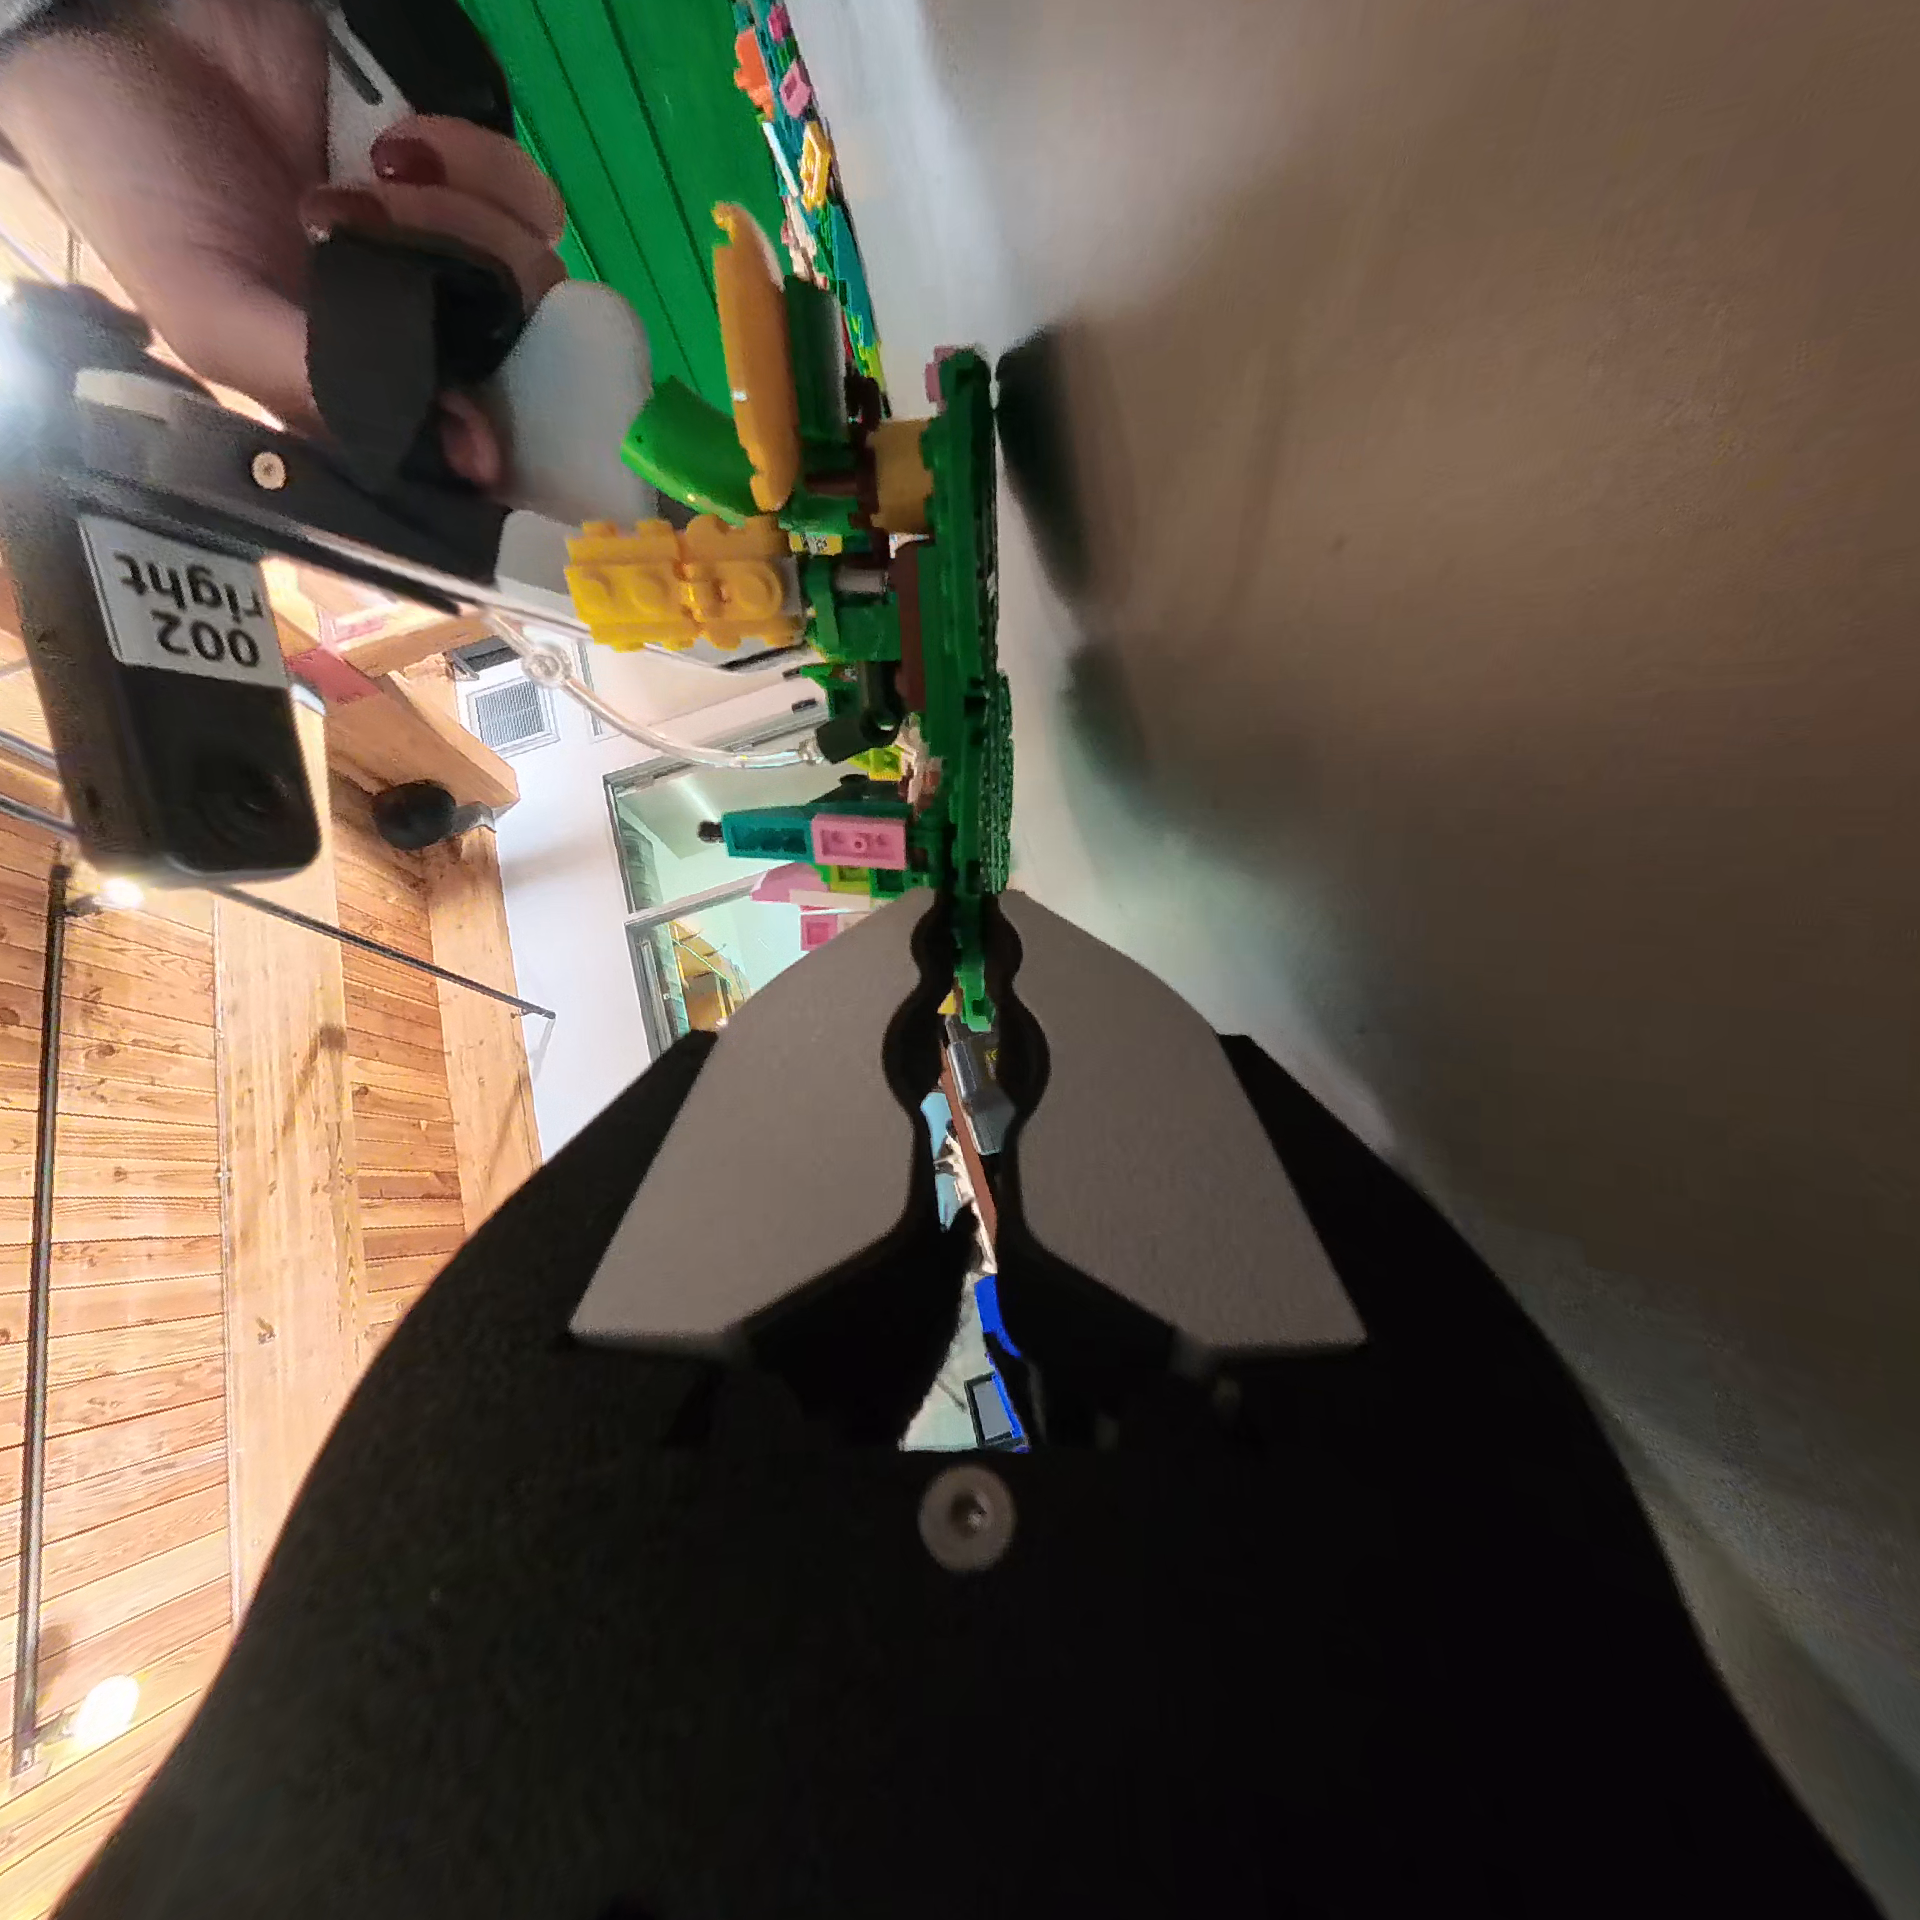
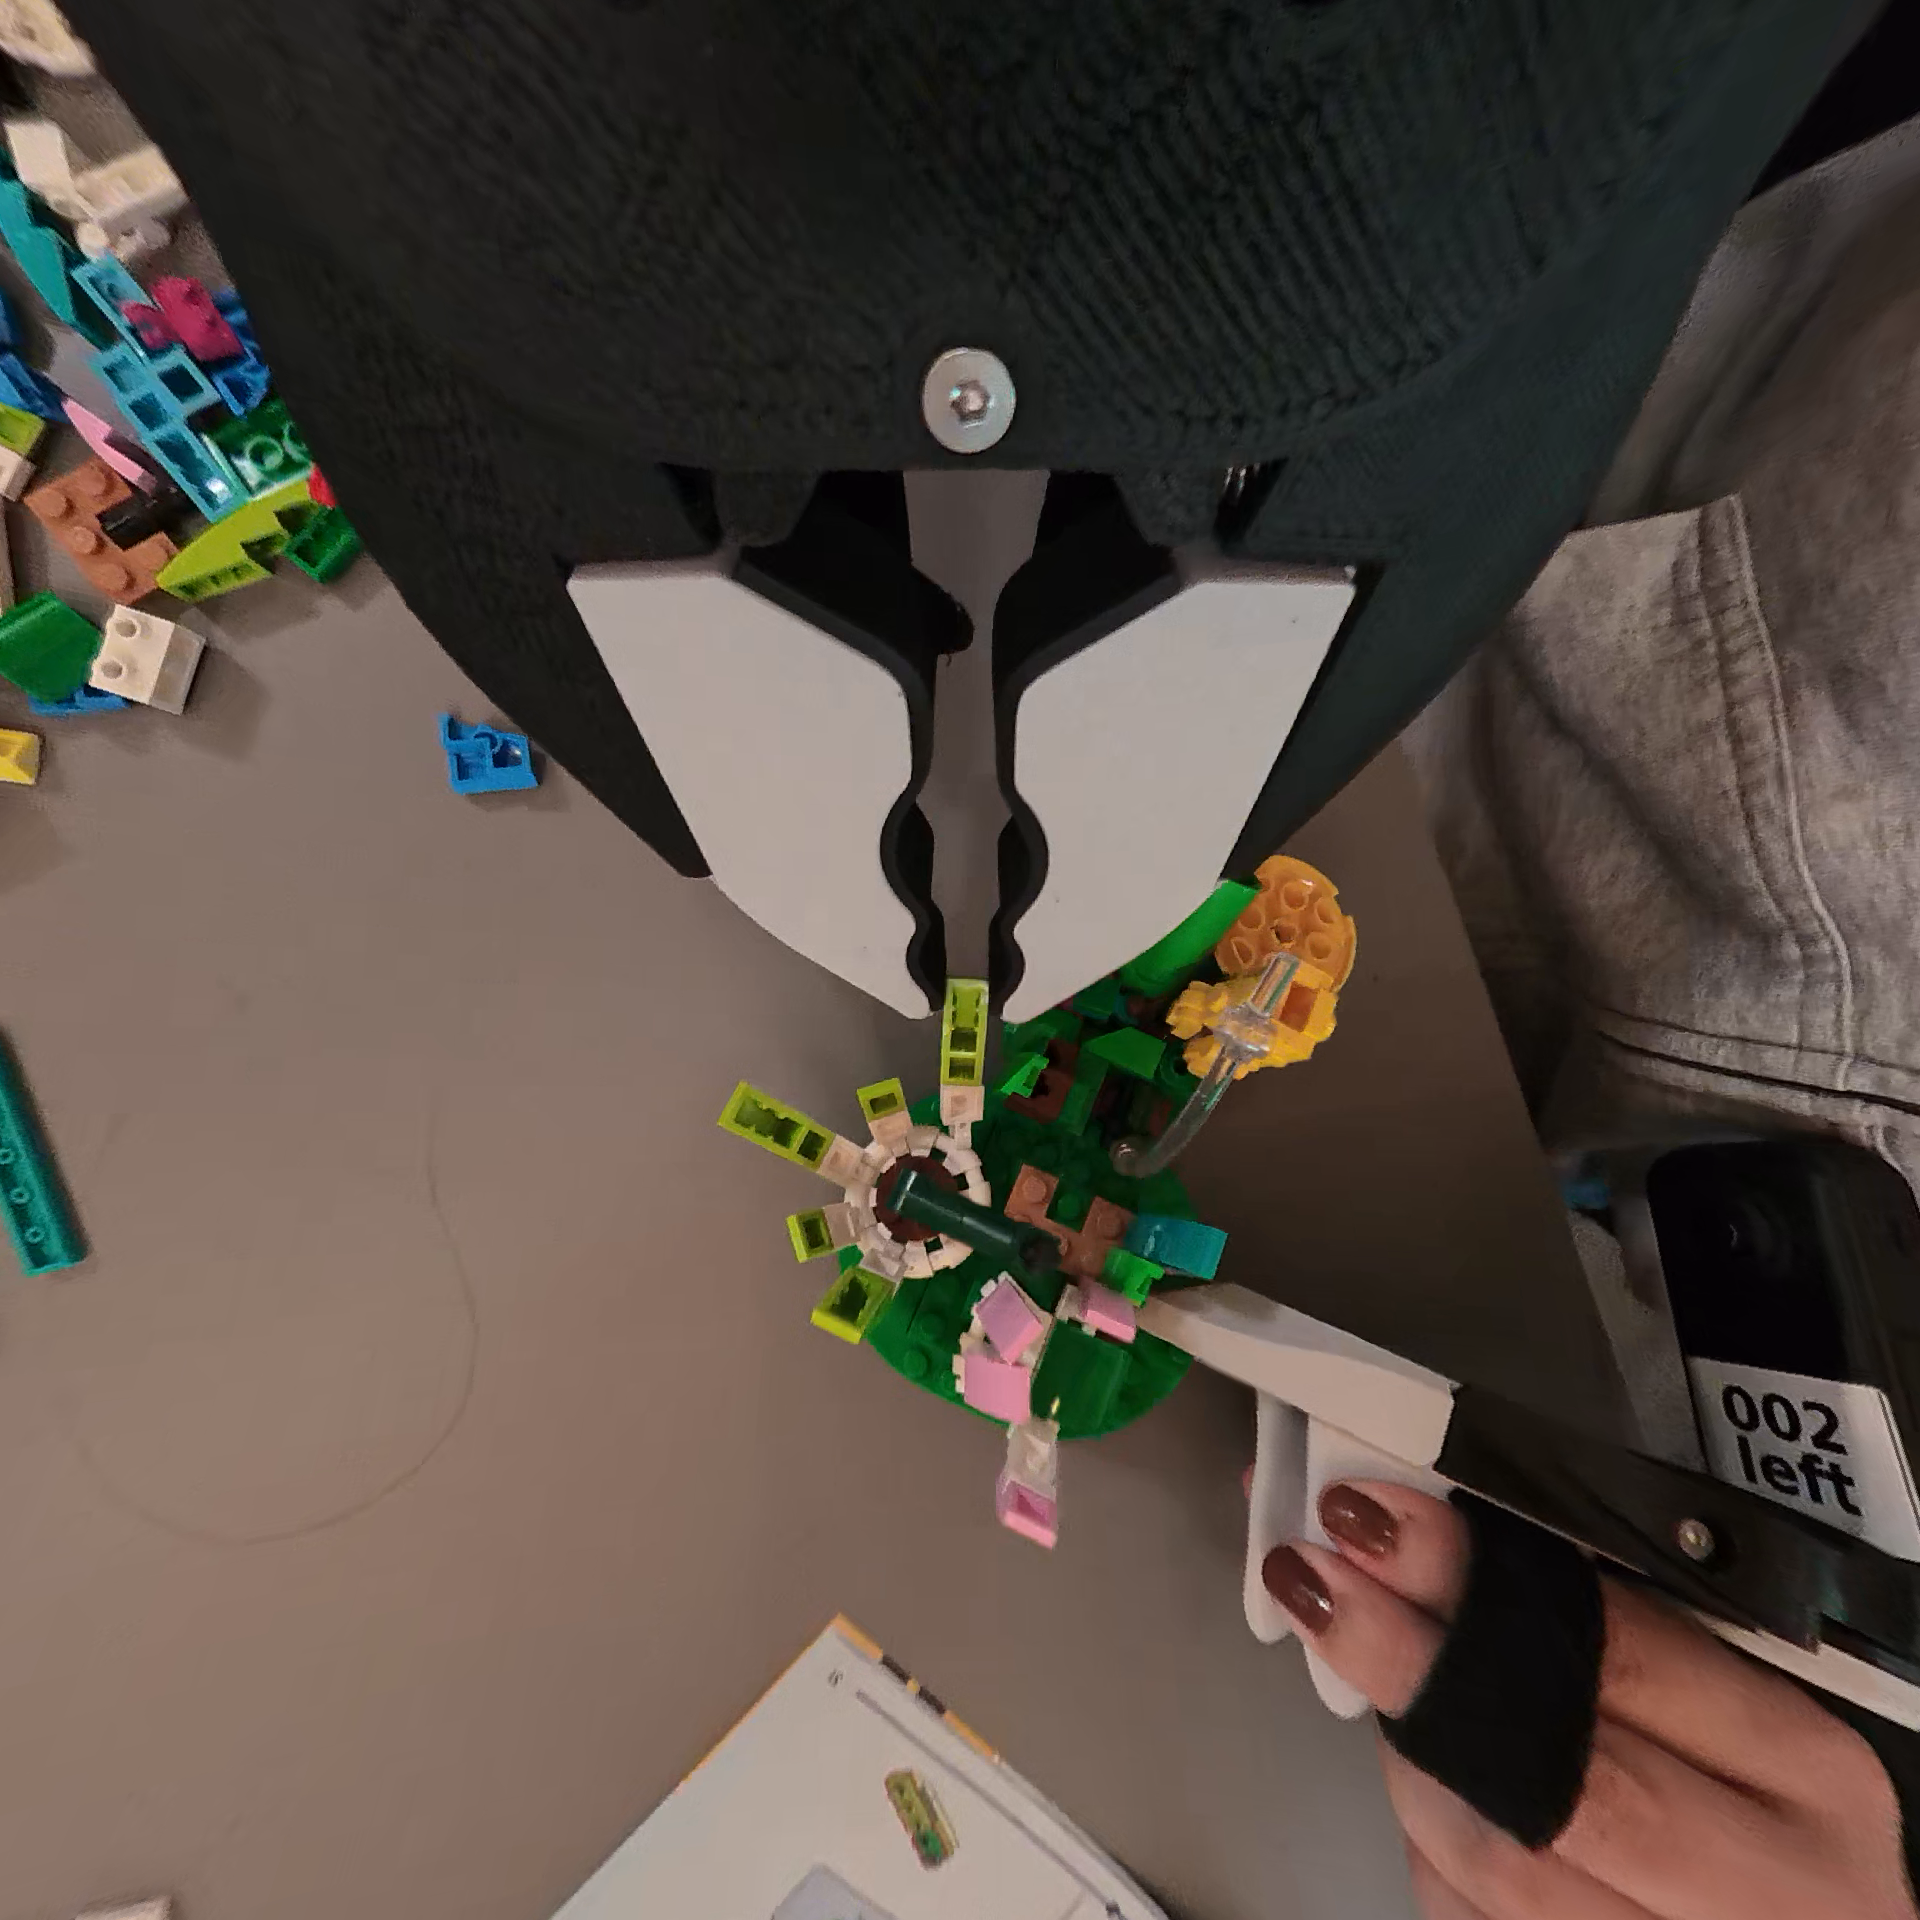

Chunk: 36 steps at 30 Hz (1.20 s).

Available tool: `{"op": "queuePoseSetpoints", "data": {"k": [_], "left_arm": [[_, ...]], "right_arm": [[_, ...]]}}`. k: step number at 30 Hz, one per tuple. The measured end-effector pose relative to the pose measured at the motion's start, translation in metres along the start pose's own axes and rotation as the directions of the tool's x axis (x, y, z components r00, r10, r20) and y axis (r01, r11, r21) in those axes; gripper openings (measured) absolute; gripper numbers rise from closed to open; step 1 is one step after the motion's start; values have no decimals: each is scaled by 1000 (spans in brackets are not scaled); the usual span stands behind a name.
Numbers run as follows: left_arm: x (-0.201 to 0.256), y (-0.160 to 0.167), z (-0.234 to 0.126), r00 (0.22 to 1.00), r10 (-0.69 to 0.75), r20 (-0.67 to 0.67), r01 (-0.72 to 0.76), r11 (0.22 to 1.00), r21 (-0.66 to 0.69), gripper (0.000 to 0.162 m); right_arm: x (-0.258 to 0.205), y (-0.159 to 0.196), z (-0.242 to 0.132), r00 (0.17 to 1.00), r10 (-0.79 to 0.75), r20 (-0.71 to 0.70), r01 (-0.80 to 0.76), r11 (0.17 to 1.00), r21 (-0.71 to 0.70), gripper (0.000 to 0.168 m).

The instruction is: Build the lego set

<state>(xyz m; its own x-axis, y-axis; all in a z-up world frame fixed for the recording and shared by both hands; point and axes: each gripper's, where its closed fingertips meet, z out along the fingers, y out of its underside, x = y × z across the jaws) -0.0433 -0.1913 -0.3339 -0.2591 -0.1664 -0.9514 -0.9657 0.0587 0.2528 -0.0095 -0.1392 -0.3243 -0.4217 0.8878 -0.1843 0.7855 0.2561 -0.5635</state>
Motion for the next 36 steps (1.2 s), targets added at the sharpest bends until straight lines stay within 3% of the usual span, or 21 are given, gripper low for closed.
{"op": "queuePoseSetpoints", "data": {"k": [14, 28, 32, 36], "left_arm": [[2, 1, 0, 1000, -17, -11, 17, 1000, -1, 5], [1, 1, 0, 1000, -14, 0, 14, 1000, 1, 5], [2, 3, 0, 1000, -10, -4, 10, 1000, -4, 5], [1, 7, 0, 1000, -14, -7, 14, 1000, -16, 5]], "right_arm": [[2, -19, -3, 943, -260, -207, 308, 918, 251, 7], [1, -28, -6, 953, -277, -125, 303, 846, 439, 6], [4, -20, -12, 964, -251, -85, 263, 868, 421, 6], [18, -8, -19, 965, -224, -134, 257, 908, 331, 6]]}}
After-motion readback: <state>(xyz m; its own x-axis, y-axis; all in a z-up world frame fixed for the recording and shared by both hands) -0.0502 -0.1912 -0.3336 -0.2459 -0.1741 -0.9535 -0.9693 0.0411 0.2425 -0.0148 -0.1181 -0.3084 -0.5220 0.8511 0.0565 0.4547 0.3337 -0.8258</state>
